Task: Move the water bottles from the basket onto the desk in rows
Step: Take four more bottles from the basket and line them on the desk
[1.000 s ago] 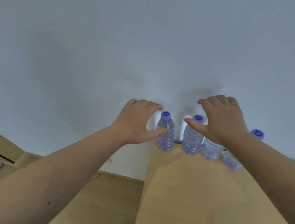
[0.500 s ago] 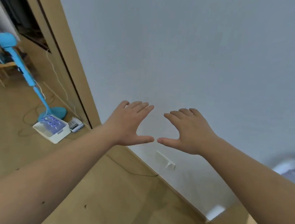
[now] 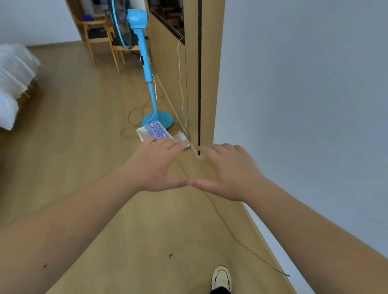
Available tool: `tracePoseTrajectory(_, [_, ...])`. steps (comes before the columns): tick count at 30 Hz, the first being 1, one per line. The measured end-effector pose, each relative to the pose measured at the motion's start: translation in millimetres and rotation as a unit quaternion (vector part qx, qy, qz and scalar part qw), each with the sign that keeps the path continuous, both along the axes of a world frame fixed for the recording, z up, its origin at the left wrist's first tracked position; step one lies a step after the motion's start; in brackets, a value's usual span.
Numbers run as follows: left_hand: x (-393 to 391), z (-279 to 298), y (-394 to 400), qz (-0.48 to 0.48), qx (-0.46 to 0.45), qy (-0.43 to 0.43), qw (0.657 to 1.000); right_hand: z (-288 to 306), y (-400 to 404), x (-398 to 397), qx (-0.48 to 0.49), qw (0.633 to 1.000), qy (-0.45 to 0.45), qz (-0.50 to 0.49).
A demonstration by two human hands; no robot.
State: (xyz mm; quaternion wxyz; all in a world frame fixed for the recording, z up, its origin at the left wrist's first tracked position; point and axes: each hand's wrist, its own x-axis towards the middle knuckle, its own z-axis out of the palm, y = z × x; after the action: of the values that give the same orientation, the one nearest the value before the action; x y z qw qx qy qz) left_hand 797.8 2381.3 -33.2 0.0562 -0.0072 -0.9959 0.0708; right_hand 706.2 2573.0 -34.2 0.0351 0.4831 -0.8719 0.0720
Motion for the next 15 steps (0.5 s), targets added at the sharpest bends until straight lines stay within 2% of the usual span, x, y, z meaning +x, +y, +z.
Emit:
tracePoseTrajectory(4, [-59, -18, -71, 0.054, 0.006, -0.015, 0.998, -24, -83, -75, 0.001, 0.999, -0.012, 0.035])
tracePoseTrajectory(8, [-113, -30, -145, 0.115, 0.016, -0.05, 0.992, -34, -162, -143, 0.015, 0.996, -0.063, 0.067])
tracePoseTrajectory(15, [-176, -57, -292, 0.178, 0.05, -0.069, 0.98, -49, -331, -226, 0.056, 0.986, -0.09, 0.127])
